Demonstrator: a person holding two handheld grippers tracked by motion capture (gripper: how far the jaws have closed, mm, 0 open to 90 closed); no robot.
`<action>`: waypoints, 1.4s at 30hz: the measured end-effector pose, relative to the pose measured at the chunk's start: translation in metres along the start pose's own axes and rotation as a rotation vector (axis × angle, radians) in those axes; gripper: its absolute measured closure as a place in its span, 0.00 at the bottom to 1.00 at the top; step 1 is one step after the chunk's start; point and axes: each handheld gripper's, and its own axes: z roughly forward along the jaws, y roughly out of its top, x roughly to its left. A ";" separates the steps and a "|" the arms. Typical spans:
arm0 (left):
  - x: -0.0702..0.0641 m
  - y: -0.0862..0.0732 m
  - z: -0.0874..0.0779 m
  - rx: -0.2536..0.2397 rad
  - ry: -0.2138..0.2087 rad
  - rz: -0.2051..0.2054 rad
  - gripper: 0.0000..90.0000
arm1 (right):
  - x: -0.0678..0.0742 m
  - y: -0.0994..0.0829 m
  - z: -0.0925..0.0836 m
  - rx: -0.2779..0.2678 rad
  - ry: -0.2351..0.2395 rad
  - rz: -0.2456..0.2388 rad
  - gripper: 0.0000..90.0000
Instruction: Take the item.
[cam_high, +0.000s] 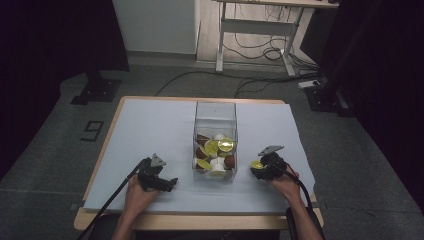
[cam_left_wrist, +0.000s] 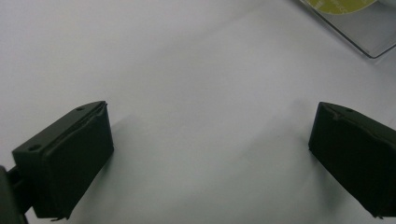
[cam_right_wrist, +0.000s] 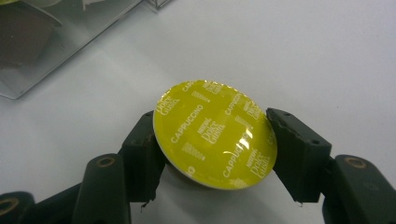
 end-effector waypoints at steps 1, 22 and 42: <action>0.000 0.000 0.000 0.000 0.000 0.000 0.00 | 0.000 0.000 0.000 0.000 0.000 0.000 0.39; 0.000 0.000 0.000 0.000 0.000 0.000 0.00 | 0.000 0.001 -0.026 -0.082 -0.050 0.004 0.12; 0.000 0.000 0.000 0.000 0.000 0.000 0.00 | 0.000 -0.025 -0.016 -0.004 -0.014 0.098 0.00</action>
